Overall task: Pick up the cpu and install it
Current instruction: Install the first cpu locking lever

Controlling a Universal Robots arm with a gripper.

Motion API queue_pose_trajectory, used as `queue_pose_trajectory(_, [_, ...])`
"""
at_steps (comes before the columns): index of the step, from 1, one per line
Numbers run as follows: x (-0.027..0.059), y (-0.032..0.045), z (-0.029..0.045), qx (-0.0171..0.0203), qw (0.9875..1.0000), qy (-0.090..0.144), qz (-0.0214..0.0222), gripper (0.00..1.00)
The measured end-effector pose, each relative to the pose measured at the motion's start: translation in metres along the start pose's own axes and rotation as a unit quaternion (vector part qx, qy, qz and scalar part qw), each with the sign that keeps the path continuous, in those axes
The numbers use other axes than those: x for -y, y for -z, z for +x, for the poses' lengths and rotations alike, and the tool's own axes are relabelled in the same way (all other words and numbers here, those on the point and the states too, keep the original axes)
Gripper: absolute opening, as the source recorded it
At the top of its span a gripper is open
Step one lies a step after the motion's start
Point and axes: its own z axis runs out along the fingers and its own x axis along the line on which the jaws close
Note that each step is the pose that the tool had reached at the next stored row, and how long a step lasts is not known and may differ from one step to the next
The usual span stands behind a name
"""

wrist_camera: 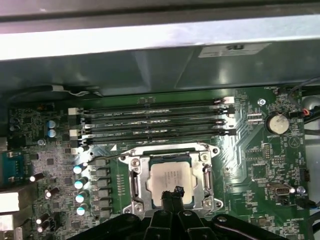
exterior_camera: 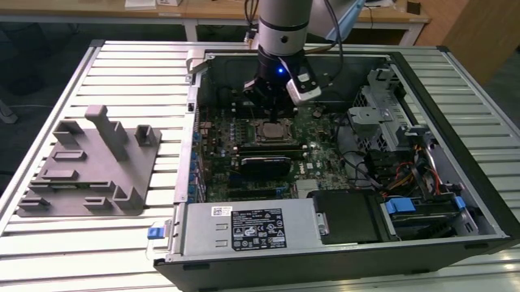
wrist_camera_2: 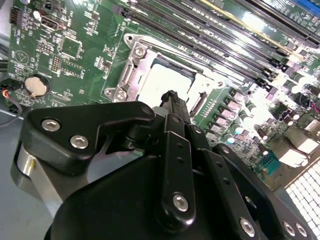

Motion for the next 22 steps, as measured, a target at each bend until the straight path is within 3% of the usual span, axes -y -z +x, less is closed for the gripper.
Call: queue_pose_trajectory(22, [0.0019, 0.0004, 0.0223, 0.0002, 1.0, 0.0, -0.0007, 0.11])
